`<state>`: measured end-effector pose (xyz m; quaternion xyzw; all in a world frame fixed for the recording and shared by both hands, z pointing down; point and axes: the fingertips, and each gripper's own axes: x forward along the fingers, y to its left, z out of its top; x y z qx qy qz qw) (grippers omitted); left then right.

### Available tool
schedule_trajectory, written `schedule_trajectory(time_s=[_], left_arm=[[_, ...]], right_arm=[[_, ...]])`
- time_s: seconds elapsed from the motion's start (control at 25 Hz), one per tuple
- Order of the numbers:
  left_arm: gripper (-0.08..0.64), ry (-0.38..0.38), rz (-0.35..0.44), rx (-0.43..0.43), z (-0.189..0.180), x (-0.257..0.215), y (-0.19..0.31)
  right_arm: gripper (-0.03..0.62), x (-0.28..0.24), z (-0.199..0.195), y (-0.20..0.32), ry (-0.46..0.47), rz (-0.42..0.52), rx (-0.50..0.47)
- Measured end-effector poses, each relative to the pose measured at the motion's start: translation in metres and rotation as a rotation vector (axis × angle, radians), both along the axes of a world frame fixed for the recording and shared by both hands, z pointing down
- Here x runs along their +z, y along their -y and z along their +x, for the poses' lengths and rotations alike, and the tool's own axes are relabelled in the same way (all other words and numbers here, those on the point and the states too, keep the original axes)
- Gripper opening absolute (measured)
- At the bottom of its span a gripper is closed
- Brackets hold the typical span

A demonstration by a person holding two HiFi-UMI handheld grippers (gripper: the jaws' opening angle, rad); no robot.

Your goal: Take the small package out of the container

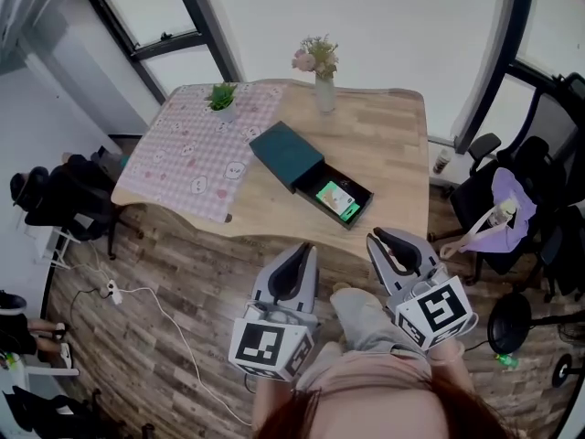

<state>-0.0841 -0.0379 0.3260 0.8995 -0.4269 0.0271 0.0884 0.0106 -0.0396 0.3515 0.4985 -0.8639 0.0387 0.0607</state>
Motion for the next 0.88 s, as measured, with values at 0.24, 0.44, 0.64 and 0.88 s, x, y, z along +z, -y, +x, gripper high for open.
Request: schedule_trajectory(time_s=[0.24,0.44,0.64,0.88], left_arm=[[0.018,0.032,-0.008,-0.014,0.007,0.002,0.049],[0.018,0.034,-0.013,-0.034,0.012,0.004,0.087],[0.018,0.043,-0.025,-0.043,0.021,0.006,0.115],[0.018,0.061,-0.04,-0.062,0.027,0.011,0.138]], right_arm=[[0.047,0.014,0.004,0.05,-0.025,-0.034,-0.028],[0.055,0.029,0.007,0.089,-0.06,-0.063,-0.056],[0.078,0.05,0.008,0.118,-0.121,-0.109,-0.095],[0.104,0.08,0.007,0.145,-0.172,-0.167,-0.149]])
